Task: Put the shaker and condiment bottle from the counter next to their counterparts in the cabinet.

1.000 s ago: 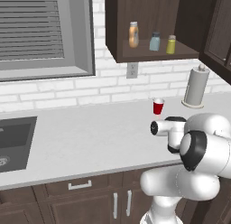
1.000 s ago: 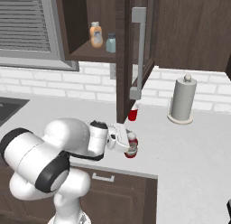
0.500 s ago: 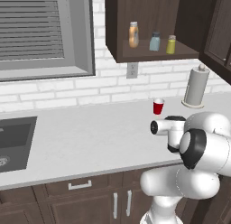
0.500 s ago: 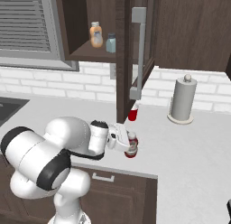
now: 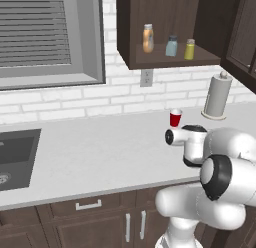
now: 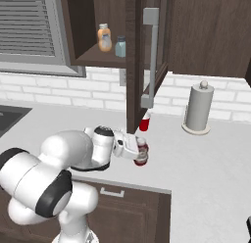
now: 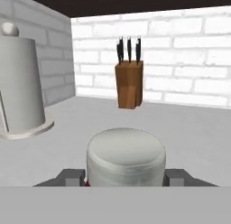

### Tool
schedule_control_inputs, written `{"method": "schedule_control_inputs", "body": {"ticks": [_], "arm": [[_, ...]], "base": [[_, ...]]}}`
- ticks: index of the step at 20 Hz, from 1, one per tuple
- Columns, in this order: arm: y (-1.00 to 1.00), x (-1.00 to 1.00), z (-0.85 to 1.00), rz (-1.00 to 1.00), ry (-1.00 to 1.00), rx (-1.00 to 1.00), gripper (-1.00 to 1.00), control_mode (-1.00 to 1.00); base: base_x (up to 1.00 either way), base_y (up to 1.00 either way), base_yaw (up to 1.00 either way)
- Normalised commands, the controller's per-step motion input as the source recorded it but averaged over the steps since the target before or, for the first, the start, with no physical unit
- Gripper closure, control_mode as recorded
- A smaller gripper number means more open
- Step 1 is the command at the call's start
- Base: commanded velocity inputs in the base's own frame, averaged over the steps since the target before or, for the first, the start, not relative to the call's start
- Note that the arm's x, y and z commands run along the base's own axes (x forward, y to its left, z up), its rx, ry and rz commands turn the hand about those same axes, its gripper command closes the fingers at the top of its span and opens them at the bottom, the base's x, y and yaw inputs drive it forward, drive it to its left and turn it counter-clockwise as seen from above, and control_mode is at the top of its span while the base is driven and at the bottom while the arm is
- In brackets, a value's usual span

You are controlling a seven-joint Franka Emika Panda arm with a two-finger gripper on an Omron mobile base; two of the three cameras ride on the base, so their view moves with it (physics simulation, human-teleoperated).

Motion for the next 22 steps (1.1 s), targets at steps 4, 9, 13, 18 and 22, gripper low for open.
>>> {"method": "schedule_control_inputs", "body": {"ticks": [4,9,13,18,22], "arm": [[0.21,0.00,0.48,0.04,-0.02,-0.01,1.00,-1.00],[0.35,0.00,0.37,0.13,0.00,0.00,1.00,-1.00],[0.22,0.00,0.27,0.19,0.00,0.00,1.00,-1.00],[0.13,0.00,0.25,0.22,0.00,0.00,1.00,-1.00],[0.10,0.00,0.28,0.26,-0.02,0.00,1.00,-1.00]], "base": [[0.00,0.00,0.00],[0.00,0.00,0.00],[0.00,0.00,0.00],[0.00,0.00,0.00],[0.00,0.00,0.00]]}}
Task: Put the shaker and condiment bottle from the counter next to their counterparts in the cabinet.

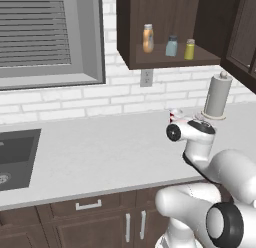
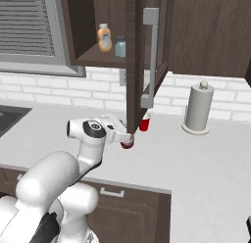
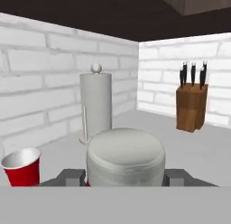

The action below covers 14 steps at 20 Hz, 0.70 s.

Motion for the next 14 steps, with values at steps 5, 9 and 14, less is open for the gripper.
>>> {"method": "schedule_control_inputs", "body": {"ticks": [5,9,14], "arm": [[0.18,0.00,0.35,0.30,-0.08,0.00,1.00,-1.00],[0.16,0.00,0.42,0.31,-0.13,0.00,1.00,-1.00],[0.12,0.00,0.45,0.31,-0.13,0.00,1.00,-1.00]], "base": [[0.00,0.00,0.00],[0.00,0.00,0.00],[0.00,0.00,0.00]]}}
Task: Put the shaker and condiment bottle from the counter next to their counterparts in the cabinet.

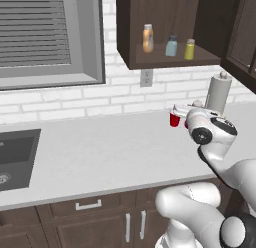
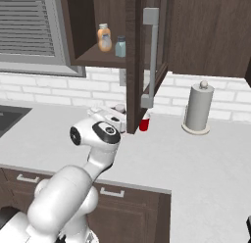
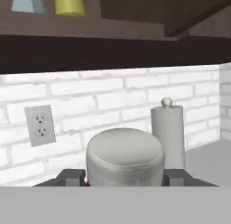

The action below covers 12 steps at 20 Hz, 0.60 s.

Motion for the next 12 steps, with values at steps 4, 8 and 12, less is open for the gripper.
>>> {"method": "schedule_control_inputs", "body": {"ticks": [4,8,12], "arm": [[0.10,0.00,0.55,0.29,-0.14,0.00,1.00,-1.00],[0.16,0.00,0.53,0.29,-0.13,0.00,1.00,-1.00],[0.23,0.00,0.48,0.28,-0.11,0.00,1.00,-1.00]], "base": [[0.00,0.00,0.00],[0.00,0.00,0.00],[0.00,0.00,0.00]]}}
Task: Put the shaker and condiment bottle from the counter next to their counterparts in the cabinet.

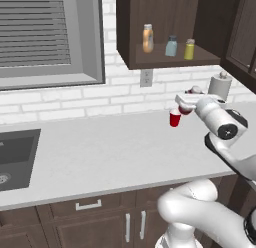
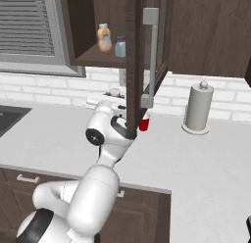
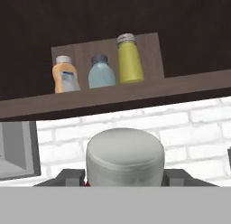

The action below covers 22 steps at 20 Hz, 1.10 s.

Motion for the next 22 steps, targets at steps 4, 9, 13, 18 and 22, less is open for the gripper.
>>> {"method": "schedule_control_inputs", "body": {"ticks": [4,9,13,18,22], "arm": [[0.28,0.00,0.12,0.14,-0.01,-0.01,1.00,-1.00],[0.00,-0.02,0.03,0.00,0.00,-0.03,1.00,-1.00],[0.11,-0.19,0.49,0.00,0.00,-0.18,1.00,-1.00],[0.29,-0.24,0.53,0.00,0.00,-0.26,1.00,-1.00],[0.13,-0.33,0.60,0.00,0.00,-0.25,1.00,-1.00]], "base": [[0.00,0.00,0.00],[0.00,0.00,0.00],[0.00,0.00,0.00],[0.00,0.00,0.00],[0.00,0.00,0.00]]}}
